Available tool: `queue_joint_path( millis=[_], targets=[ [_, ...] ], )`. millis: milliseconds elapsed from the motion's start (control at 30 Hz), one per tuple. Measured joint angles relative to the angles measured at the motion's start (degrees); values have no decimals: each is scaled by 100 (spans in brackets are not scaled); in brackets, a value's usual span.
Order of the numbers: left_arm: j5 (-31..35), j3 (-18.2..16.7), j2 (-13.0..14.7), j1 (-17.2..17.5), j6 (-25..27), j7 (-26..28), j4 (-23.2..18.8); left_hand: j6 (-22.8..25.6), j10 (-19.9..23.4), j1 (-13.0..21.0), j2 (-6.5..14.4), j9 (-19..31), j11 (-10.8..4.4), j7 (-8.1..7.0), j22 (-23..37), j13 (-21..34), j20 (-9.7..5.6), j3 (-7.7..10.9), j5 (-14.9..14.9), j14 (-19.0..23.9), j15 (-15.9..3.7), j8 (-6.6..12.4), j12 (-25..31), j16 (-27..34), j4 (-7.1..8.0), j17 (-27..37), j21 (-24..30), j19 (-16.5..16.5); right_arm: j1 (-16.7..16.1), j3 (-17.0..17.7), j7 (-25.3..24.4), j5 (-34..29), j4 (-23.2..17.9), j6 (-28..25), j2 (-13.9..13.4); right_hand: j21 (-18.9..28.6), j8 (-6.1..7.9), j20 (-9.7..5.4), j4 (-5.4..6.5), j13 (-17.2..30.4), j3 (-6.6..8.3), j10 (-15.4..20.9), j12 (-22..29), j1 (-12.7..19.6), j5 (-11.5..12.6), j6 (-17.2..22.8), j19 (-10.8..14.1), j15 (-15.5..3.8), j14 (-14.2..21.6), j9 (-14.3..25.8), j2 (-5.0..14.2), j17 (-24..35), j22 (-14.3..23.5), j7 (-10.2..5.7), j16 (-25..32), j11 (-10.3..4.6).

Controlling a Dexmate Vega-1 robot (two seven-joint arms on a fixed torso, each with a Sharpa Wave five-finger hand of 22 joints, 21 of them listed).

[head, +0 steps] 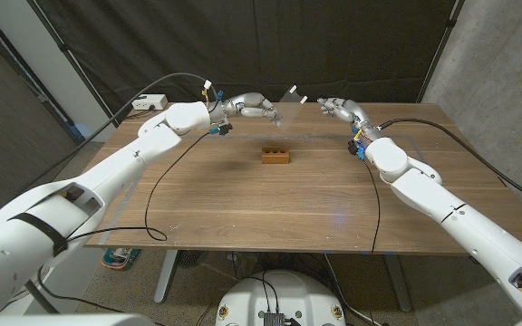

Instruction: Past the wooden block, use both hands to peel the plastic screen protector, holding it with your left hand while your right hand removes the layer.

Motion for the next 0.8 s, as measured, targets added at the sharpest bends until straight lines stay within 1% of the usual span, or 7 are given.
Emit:
queue_joint_path(
  millis=[133, 200, 400, 433, 567, 700, 800],
  targets=[
    [0, -8, 1, 10, -35, 1, -12, 1, 0, -8, -8, 0, 0, -1, 0, 0, -18, 0, 36, -34, 9, 1, 0, 0, 0, 0, 0, -18, 57, -29, 94, 68, 109, 28, 27, 9, 0, 14, 33, 18, -32, 30, 0, -53, 0, 29, -14, -51, 51, 0, 53, 27, 0, 28, 26, 29],
    [0, -9, 1, 10, -49, -3, -12, 11, 0, 7, -36, 22, 0, -11, 0, 0, 4, 0, 62, -51, -9, 1, 0, 0, 0, 0, 0, -40, 99, -49, 187, 140, 213, 133, 56, 9, 0, 63, 34, 26, -31, -3, -27, -84, 0, 27, -66, -20, -43, -1, 84, 27, 0, 27, -9, 25],
    [-20, -6, -47, -27, -98, -87, 51, -13, 0, 8, -37, 28, -2, -35, 6, 26, -9, -24, 146, -119, 15, 1, 0, 1, 22, 0, 0, -113, 194, -79, 402, 336, 485, 430, 156, 9, -40, 70, 58, 26, -7, -145, -89, -81, 0, -36, -258, 58, -328, -1, 133, 27, 27, -36, -135, 19],
    [-20, -5, -52, -32, -98, -87, 61, -25, -51, 9, -36, 35, -51, -47, 12, 36, -9, -34, 153, -144, 22, 2, -5, 1, 31, 0, 0, -155, 194, -79, 421, 353, 485, 463, 156, 9, -40, 71, 58, 26, -7, -145, -89, -82, 0, -36, -257, 70, -339, -1, 132, 26, 27, -36, -135, 19],
    [-103, 5, -118, -82, -136, -168, 181, -5, -305, -8, 2, 103, -62, -83, 32, 54, -8, -44, 237, -185, 63, 10, -100, 14, 81, -1, 55, -172, 250, -96, 530, 458, 665, 641, 224, 9, -64, 71, 57, 26, -7, -175, -89, -67, 0, -67, -257, 70, -339, -1, 147, 26, 27, -67, -135, -12],
    [-157, 13, -175, -125, -153, -213, 294, 34, -320, -13, 21, 138, -48, -36, 45, 54, 7, -48, 257, -185, 62, 66, -134, 47, 93, 21, 76, -219, 283, -99, 602, 540, 794, 807, 275, 9, -66, 71, 57, 26, -7, -163, -89, -67, 0, -65, -257, 46, -314, -1, 146, 26, 27, -65, -135, 1],
    [-184, 23, -206, -150, -157, -234, 361, 15, -320, -22, 29, 168, -49, -16, 45, 54, -7, -59, 257, -184, 62, 91, -134, 47, 104, 28, 95, -233, 295, -99, 644, 596, 878, 949, 313, 9, -31, 72, 57, 26, -8, -32, -73, -67, 0, 14, -253, -20, -149, -1, 146, 23, 27, -32, -68, 19]
  ],
)
